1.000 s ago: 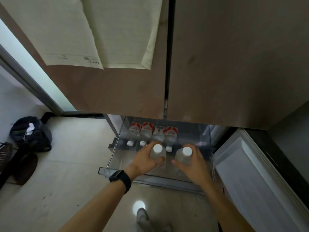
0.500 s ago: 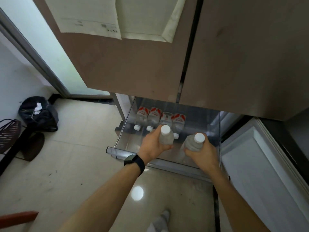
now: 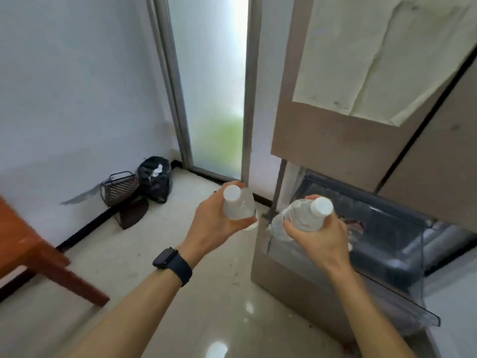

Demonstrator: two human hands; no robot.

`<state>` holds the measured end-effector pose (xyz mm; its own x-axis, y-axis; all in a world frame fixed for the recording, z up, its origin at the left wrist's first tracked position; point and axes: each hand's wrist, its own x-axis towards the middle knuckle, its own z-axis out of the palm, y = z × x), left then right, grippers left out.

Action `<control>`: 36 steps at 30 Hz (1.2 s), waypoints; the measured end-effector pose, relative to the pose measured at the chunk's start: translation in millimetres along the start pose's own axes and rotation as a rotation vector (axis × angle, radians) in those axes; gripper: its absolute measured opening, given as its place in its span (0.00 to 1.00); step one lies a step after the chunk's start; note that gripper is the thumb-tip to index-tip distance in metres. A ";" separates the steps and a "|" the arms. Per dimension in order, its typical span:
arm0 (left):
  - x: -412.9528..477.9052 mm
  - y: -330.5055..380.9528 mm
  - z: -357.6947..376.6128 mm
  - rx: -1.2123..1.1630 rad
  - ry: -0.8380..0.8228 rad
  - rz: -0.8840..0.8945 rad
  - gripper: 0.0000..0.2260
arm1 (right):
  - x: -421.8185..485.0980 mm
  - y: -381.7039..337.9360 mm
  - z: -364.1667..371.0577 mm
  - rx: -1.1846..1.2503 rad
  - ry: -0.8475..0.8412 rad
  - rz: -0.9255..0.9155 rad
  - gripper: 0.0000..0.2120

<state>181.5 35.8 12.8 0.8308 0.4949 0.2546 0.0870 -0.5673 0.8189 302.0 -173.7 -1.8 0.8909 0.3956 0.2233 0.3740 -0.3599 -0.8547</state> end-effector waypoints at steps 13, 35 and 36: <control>-340.3 -105.8 -323.9 0.314 0.478 -0.439 0.31 | -237.4 -217.2 283.4 -0.004 -0.678 -0.343 0.28; -616.3 -300.2 -623.5 0.363 0.792 -1.022 0.27 | -482.2 -405.1 674.4 -0.221 -1.315 -0.630 0.38; -619.8 -311.5 -639.0 0.354 0.784 -1.043 0.28 | -488.2 -413.3 692.1 -0.219 -1.330 -0.619 0.36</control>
<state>-711.8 326.4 -71.4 -0.2277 0.9706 -0.0778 0.7143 0.2208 0.6641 -465.9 366.7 -81.8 -0.2593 0.9510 -0.1686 0.7351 0.0811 -0.6731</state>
